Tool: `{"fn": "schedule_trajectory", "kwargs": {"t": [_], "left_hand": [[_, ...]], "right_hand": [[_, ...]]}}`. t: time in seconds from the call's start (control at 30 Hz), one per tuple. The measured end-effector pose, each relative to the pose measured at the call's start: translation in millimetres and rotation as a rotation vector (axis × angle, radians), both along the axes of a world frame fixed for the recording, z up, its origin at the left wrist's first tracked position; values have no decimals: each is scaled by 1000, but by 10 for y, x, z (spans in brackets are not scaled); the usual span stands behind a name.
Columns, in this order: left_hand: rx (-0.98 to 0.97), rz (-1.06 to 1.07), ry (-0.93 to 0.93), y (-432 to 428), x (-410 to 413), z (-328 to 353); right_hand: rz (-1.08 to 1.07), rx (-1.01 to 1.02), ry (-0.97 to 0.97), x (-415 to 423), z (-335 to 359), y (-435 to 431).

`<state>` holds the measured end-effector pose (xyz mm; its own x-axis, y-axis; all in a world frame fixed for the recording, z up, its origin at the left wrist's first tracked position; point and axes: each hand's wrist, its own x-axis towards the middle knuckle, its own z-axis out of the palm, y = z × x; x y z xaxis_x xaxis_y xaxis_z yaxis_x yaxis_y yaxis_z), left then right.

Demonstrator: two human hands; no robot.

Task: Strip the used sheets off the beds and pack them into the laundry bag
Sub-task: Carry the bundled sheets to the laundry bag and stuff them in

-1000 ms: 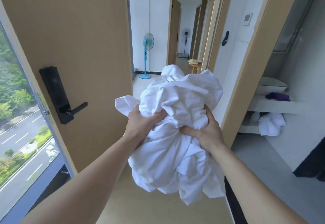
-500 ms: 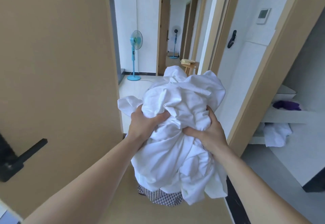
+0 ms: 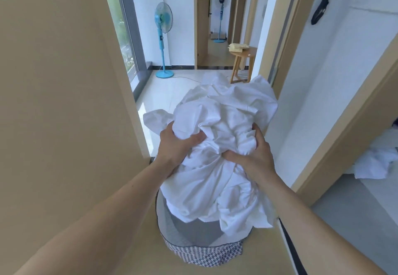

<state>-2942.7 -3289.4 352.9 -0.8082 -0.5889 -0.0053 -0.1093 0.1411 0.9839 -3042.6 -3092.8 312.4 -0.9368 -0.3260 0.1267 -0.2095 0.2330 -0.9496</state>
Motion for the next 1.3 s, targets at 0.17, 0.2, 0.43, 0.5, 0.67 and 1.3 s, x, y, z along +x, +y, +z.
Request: {"fn": "schedule_trajectory", "kwargs": {"t": [0.17,0.2,0.43,0.5,0.67,1.3], "left_hand": [[54,31,-49,-383,-515,-486],[75,33,-68,-470,-594,-639],[267,6,-184,-984,-1147,-2014],[297,14,-222,-1052,-1288,-2453],[371,10,-320,-1123,-1590,-3527],[83,49,-940,-1147,-1863,-6640]], "right_hand": [[40,24,-78,-541,-503,-398],[43,37,-105,-625,-642,-478],[-2,202,-252,-1042,-1877,-922],[-18,253,-271,-1127,-2206,-973],[-55,377,-375,-1330,-3154,-1047],[89,689,-695,-1746,-6386,-1198]]}}
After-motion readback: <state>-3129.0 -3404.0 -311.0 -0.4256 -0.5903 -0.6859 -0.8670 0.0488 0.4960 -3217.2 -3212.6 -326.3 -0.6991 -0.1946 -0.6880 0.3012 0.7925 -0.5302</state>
